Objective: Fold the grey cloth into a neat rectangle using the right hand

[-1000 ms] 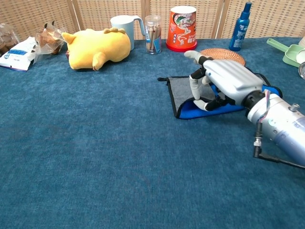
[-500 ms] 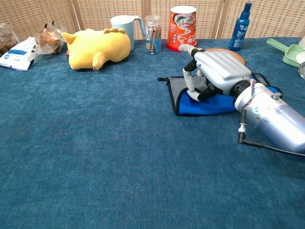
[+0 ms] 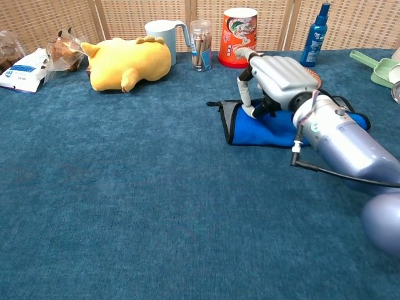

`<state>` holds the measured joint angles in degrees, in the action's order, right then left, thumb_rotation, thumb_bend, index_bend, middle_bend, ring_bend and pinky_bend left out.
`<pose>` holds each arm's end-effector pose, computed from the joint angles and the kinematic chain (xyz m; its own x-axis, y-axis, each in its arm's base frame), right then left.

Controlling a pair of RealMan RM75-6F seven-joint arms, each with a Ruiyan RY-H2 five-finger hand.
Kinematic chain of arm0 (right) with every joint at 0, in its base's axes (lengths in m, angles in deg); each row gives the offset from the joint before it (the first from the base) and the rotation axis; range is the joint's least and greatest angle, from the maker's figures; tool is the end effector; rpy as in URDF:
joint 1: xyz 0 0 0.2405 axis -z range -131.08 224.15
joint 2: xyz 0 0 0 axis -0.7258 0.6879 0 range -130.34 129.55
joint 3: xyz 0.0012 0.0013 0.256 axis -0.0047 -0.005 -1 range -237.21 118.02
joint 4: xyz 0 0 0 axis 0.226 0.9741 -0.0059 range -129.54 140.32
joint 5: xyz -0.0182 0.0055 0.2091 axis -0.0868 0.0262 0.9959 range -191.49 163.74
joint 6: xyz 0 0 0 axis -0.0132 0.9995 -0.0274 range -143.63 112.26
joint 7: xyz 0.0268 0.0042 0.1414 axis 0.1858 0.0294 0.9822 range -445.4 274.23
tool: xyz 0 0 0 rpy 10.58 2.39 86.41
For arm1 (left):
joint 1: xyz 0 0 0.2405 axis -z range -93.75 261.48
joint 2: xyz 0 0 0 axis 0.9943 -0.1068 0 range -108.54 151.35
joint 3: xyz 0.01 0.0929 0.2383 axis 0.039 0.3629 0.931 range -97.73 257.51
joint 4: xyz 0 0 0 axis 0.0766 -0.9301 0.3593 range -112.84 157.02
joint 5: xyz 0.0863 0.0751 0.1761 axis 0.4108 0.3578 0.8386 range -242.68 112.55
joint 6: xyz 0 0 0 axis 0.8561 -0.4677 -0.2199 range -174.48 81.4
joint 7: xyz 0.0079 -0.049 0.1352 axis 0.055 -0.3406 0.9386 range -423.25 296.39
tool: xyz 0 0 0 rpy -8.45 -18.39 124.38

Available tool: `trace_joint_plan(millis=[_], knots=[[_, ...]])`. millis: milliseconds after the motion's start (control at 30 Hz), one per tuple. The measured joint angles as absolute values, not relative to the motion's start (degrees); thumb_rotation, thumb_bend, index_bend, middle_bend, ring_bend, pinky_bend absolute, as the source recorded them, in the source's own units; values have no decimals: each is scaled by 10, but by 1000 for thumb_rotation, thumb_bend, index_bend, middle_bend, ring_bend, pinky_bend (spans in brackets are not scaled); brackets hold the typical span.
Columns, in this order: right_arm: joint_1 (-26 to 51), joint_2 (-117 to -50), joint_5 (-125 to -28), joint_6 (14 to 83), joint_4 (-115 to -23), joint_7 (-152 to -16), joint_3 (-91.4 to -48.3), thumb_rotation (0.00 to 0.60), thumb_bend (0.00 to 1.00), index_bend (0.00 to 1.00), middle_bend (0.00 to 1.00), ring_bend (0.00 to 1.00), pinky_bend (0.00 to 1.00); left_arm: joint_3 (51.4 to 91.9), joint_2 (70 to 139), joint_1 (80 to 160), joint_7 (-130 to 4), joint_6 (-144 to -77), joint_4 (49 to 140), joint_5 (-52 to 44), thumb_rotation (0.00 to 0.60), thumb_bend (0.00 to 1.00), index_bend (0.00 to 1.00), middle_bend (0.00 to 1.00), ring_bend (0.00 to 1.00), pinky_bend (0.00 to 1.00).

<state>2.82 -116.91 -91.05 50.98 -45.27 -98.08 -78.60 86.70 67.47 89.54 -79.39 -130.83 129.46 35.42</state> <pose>-0.1194 -0.3674 -0.0808 0.3378 0.0435 0.9402 -0.8849 -0.3256 0.3330 -0.2591 0.1417 0.1949 0.2087 0.2227 0.9523 0.9689 -0.1791 -0.1705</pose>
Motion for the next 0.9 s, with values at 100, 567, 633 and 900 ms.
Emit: trace_joint_plan(millis=[100,567,633,900], knots=[[22,-1174,-905,509,-448,-985,-791,600,389,722,74,131,349,866,675,896,-795,-1307,1294,353,600,237,68,0,0,62],[-12,-1205,-882,499,-415,-1007,-810,600,389,726,74,131,349,866,674,897,-799,-1305,1293,349,600,237,68,0,0,62],[-19,-1211,-880,498,-408,-1011,-813,600,388,725,74,131,349,865,674,898,-800,-1303,1292,347,600,238,68,0,0,62],[-40,-1228,-872,491,-381,-1020,-820,600,388,726,74,130,349,864,674,901,-804,-1298,1291,343,600,237,68,0,0,62]])
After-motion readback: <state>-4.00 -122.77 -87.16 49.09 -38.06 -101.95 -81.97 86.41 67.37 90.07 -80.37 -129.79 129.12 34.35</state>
